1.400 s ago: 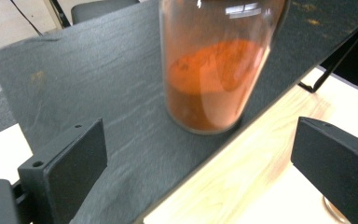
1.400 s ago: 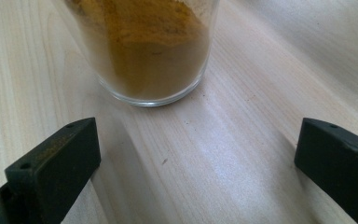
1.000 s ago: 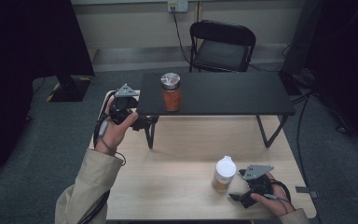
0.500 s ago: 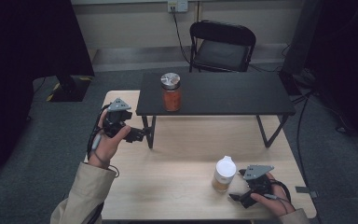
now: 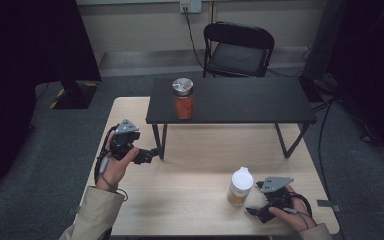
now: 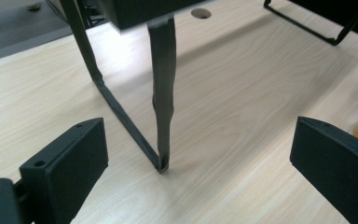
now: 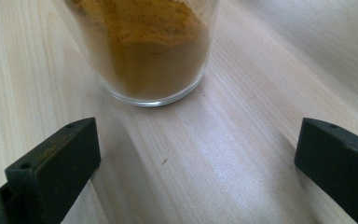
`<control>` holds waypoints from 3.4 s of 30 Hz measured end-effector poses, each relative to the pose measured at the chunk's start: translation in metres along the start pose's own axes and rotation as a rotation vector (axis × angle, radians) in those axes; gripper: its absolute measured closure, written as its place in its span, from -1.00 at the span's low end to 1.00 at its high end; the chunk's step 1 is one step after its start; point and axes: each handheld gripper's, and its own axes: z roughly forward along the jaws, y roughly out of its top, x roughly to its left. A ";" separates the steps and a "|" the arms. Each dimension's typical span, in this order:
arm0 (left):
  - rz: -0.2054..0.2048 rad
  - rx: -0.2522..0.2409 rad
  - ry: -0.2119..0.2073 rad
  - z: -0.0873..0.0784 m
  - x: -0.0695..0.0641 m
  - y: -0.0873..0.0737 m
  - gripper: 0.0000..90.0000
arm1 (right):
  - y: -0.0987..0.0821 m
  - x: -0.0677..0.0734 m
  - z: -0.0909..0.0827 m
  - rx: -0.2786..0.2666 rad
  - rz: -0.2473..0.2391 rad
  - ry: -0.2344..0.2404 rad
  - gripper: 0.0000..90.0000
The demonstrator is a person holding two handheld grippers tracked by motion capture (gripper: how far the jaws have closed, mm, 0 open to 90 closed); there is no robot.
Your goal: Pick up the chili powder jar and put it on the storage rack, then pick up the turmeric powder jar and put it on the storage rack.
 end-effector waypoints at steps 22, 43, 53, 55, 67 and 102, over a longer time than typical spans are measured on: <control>-0.049 0.040 -0.001 0.030 0.002 -0.052 -0.92 | 0.000 0.000 0.000 0.001 0.000 0.000 -1.00; -0.062 0.121 0.010 0.058 -0.005 -0.100 -0.92 | 0.000 0.000 0.000 0.002 0.000 0.000 -1.00; 0.005 0.144 0.042 0.062 -0.012 -0.110 -0.94 | 0.000 0.000 0.000 0.001 0.000 0.000 -1.00; 0.024 0.140 0.041 0.063 -0.013 -0.113 -0.99 | 0.000 0.000 0.000 0.001 -0.001 0.000 -1.00; 0.033 0.145 0.053 0.062 -0.016 -0.113 -1.00 | 0.000 0.000 0.000 0.002 0.002 -0.002 -1.00; 0.033 0.143 0.054 0.062 -0.016 -0.113 -1.00 | 0.002 -0.011 -0.018 -0.121 0.061 0.049 -0.99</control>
